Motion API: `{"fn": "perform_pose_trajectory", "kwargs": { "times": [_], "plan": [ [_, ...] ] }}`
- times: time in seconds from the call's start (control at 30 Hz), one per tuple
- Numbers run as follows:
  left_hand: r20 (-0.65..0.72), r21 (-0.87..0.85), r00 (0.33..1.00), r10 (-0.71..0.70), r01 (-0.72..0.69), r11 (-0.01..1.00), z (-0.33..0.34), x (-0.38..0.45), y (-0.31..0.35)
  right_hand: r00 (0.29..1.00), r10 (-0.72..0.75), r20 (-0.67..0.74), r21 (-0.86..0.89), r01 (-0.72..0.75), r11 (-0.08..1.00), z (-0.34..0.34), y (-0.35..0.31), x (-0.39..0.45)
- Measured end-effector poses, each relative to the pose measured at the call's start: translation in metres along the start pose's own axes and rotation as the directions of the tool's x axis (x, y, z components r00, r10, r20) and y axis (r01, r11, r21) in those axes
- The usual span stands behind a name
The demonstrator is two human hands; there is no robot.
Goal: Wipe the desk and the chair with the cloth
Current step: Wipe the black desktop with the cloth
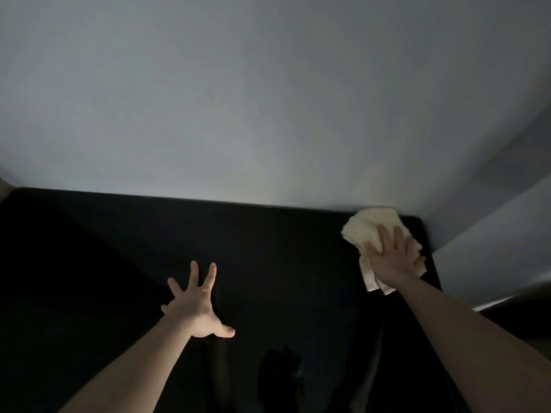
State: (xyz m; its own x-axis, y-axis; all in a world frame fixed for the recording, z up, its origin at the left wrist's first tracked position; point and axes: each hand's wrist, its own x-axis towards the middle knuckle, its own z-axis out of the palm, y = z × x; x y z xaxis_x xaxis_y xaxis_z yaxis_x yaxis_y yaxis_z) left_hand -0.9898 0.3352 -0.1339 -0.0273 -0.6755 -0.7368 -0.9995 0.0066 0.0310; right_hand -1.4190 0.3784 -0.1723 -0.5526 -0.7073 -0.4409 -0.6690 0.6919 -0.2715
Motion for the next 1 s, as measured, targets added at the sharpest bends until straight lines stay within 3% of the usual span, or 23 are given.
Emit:
{"fn": "perform_pose_trajectory", "kwargs": {
  "times": [0.13, 0.33, 0.43, 0.53, 0.63, 0.8, 1.0],
  "plan": [
    [-0.033, 0.001, 0.999, 0.03, -0.03, 1.0, 0.002, 0.0, -0.002, 0.99, 0.142, -0.017, 0.052, -0.141, 0.989, -0.01, 0.009, 0.009],
    [-0.015, -0.006, 0.999, 0.049, -0.049, 0.999, -0.003, 0.003, -0.001, 0.972, 0.229, -0.054, 0.072, -0.225, 0.972, 0.018, -0.073, 0.004],
    [0.001, -0.029, 1.0, 0.031, -0.031, 0.999, -0.005, 0.005, -0.002, 0.99, 0.125, -0.07, 0.002, -0.125, 0.992, 0.044, -0.126, -0.018],
    [0.0, -0.038, 1.0, 0.028, -0.028, 0.999, -0.004, 0.006, -0.004, 0.996, -0.085, 0.021, -0.058, 0.086, 0.995, 0.075, -0.178, -0.044],
    [-0.017, -0.037, 1.0, 0.025, -0.025, 0.999, -0.005, 0.007, -0.005, 0.912, -0.398, 0.102, -0.13, 0.409, 0.903, 0.098, -0.203, -0.06],
    [-0.026, -0.014, 1.0, 0.002, -0.003, 1.0, -0.008, 0.006, -0.007, 0.813, -0.565, 0.142, -0.231, 0.582, 0.78, 0.078, -0.161, -0.048],
    [-0.024, -0.004, 1.0, 0.014, -0.014, 1.0, -0.006, 0.009, -0.004, 0.939, -0.345, 0.012, -0.235, 0.338, 0.911, 0.03, -0.045, -0.029]
  ]
}}
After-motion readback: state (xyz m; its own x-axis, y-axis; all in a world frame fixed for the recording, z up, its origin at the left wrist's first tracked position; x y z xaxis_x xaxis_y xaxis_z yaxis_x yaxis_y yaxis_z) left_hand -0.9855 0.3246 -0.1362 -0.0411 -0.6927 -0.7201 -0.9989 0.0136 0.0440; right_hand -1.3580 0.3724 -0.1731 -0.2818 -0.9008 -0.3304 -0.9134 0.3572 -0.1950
